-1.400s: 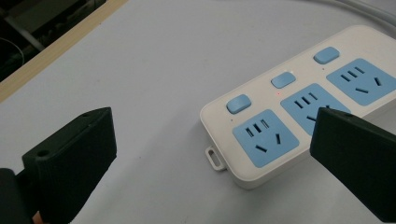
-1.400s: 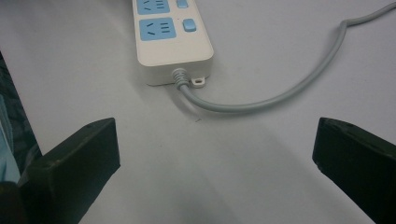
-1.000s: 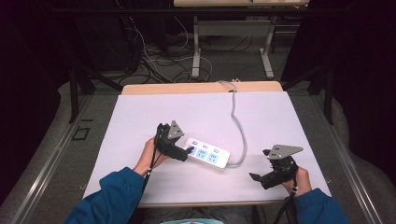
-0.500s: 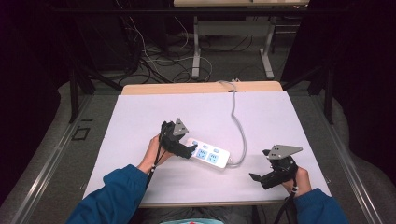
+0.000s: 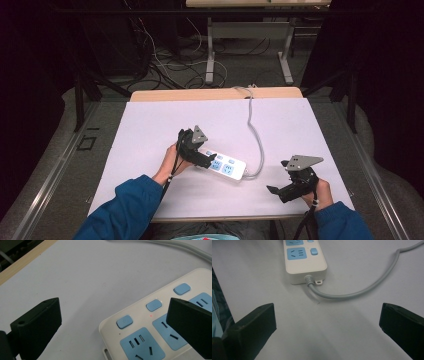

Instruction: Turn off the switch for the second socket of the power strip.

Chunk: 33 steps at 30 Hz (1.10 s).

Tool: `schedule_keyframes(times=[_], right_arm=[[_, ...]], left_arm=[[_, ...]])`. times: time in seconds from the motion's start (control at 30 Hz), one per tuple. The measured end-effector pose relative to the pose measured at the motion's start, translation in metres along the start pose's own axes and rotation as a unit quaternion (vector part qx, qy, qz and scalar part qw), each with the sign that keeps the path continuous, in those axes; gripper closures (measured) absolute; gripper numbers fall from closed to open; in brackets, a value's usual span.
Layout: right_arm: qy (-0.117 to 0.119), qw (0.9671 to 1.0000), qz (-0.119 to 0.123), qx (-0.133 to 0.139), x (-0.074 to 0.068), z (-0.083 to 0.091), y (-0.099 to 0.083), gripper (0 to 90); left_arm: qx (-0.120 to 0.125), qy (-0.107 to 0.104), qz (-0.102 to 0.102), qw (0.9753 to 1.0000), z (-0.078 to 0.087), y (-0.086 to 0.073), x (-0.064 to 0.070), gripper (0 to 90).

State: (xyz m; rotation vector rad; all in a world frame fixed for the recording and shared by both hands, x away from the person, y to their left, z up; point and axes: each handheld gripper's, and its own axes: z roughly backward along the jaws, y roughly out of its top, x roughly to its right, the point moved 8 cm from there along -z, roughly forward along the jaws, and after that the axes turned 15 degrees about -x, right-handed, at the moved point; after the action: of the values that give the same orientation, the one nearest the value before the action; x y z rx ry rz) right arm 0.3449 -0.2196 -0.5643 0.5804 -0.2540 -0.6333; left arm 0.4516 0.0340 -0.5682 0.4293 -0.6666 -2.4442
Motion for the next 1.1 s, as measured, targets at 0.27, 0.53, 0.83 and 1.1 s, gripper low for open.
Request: schedule_keyframes(times=[0.27,0.53,0.83,1.1], right_arm=[[0.003,1.0000,0.001,-0.001,-0.001,0.000,0.000,0.1],[0.005,1.0000,0.005,-0.006,-0.001,-0.001,-0.001,0.1],[0.006,0.9999,0.006,-0.008,-0.002,-0.001,-0.001,0.2],[0.007,0.9999,0.006,-0.013,-0.002,-0.002,-0.001,0.4]], left_arm=[[-0.008,-0.003,-0.002,1.0000,-0.006,0.002,0.004,1.2],[-0.024,-0.003,-0.010,0.9997,-0.014,0.002,0.008,14.2],[-0.010,-0.028,-0.006,0.9995,-0.012,0.006,0.015,46.0],[0.000,-0.054,-0.019,0.9984,-0.011,0.007,0.021,69.7]])
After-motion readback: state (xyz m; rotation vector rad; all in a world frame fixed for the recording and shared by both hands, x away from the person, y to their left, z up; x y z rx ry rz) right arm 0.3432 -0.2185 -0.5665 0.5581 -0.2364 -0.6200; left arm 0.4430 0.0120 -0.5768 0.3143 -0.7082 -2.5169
